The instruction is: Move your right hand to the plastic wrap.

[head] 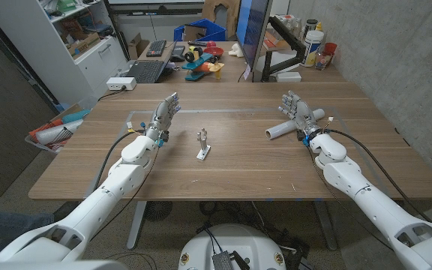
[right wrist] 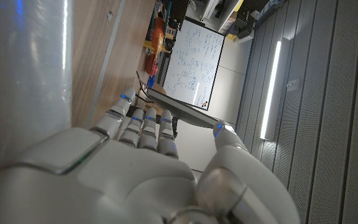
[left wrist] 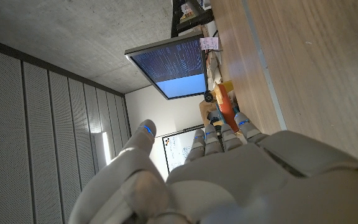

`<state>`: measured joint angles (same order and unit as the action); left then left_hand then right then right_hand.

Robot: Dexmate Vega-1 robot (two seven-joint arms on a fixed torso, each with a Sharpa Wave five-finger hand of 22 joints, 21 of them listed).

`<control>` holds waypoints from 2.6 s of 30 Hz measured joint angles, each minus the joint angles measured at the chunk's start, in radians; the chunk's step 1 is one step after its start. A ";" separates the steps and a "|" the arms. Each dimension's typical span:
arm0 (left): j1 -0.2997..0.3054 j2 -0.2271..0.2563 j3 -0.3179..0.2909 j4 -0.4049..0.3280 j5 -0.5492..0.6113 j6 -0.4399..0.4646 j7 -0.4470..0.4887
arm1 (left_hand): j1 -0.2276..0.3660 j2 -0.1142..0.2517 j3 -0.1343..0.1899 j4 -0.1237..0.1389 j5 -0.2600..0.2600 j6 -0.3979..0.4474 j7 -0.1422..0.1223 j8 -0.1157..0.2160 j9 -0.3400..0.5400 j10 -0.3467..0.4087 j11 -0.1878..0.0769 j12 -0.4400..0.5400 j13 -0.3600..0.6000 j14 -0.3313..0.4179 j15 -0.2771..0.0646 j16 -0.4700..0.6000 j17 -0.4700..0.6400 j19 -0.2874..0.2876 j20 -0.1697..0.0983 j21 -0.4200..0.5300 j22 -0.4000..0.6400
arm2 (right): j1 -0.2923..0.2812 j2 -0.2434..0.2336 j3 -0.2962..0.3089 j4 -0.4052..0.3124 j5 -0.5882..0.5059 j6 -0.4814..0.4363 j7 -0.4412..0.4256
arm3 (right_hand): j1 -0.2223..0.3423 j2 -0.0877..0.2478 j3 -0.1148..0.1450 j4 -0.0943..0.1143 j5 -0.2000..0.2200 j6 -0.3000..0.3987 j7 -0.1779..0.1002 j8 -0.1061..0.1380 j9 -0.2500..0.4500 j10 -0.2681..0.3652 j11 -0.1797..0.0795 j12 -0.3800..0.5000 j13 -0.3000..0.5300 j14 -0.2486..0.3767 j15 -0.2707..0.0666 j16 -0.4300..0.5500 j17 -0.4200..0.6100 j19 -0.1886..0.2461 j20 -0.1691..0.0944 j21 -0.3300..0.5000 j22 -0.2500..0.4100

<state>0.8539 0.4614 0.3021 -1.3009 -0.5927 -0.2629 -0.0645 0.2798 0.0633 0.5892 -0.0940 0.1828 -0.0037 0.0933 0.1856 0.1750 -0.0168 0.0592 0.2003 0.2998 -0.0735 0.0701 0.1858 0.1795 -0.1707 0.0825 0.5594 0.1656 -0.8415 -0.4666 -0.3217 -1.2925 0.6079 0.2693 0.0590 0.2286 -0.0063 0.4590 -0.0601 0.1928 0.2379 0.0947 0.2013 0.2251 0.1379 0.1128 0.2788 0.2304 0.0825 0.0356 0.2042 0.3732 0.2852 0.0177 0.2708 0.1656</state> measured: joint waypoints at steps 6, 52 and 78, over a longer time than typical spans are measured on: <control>0.015 -0.061 -0.079 -0.006 0.088 0.041 -0.056 | 0.000 0.000 0.000 0.000 0.000 0.000 0.000 0.000 0.000 -0.002 0.002 0.000 -0.003 0.000 0.000 0.000 0.000 0.000 0.000 0.000 0.000 | -0.014 0.060 0.074 0.002 -0.054 -0.023 0.035 | 0.000 0.000 0.000 0.000 0.000 0.000 0.000 0.000 -0.002 0.002 -0.002 0.000 -0.003 0.000 0.000 0.000 -0.002 0.000 0.000 0.000 0.000; 0.068 -0.329 -0.386 -0.079 0.381 0.156 -0.228 | 0.000 0.000 -0.001 -0.006 0.000 0.000 0.000 0.000 0.000 -0.002 0.002 0.000 -0.021 0.006 0.004 0.000 0.000 0.000 0.000 -0.020 0.005 | -0.039 0.243 0.295 -0.015 -0.313 -0.076 0.193 | 0.000 0.000 -0.008 -0.008 0.000 0.013 -0.013 0.000 -0.013 0.013 -0.005 -0.006 -0.012 0.005 -0.006 0.000 -0.016 0.011 0.000 -0.012 0.000; 0.081 -0.339 -0.402 -0.112 0.407 0.175 -0.238 | 0.000 0.000 0.004 -0.010 0.000 0.008 -0.001 0.000 0.000 -0.002 0.001 0.000 -0.031 0.006 0.004 0.000 0.000 0.004 0.004 -0.031 0.004 | -0.036 0.247 0.315 -0.007 -0.358 -0.035 0.202 | 0.000 0.000 -0.012 -0.012 0.000 0.010 -0.032 0.000 -0.021 0.021 -0.014 -0.014 -0.017 0.011 -0.011 0.000 -0.030 0.010 0.000 -0.023 0.000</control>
<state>0.9348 0.1225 -0.0994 -1.4132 -0.1860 -0.0877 -0.3027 0.2797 0.0634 0.5928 -0.1036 0.1827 0.0039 0.0927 0.1855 0.1746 -0.0187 0.0607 0.2003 0.2691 -0.0678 0.0744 0.1859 0.1791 -0.1667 0.0861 0.5283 0.1699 -0.8777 -0.2196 -0.0070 -1.2994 0.2502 0.2339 0.2610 0.2284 -0.0063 0.4472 -0.0718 0.1928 0.2483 0.0623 0.2012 0.2044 0.1591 0.0983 0.2649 0.2137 0.0931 0.0248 0.2041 0.3431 0.2956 0.0179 0.2475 0.1653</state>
